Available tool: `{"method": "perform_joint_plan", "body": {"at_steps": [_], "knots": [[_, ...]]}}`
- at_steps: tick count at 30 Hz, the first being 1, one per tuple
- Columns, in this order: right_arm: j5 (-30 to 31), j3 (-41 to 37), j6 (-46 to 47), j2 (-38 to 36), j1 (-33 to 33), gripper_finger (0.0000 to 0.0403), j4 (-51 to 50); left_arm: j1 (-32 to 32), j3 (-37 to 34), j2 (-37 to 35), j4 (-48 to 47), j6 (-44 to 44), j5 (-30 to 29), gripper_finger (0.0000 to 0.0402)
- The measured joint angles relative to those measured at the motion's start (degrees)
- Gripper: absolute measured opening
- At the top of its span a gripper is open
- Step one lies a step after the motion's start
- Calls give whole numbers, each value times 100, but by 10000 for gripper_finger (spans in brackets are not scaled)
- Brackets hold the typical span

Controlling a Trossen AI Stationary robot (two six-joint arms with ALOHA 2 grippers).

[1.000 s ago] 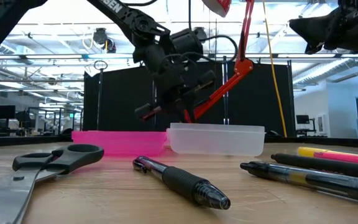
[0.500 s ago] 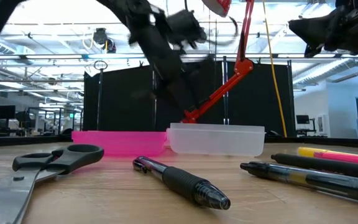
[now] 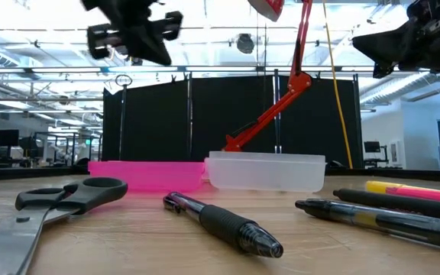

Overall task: Pick & place school supplies into a supply box
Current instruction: Put the yellow pen into the pink supply box

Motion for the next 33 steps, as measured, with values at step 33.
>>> {"method": "perform_joint_plan", "body": {"at_steps": [33], "knots": [[25,0,320,4,0,0,-115,1120,-5519,-2724,7992,-5769,556,3]]}}
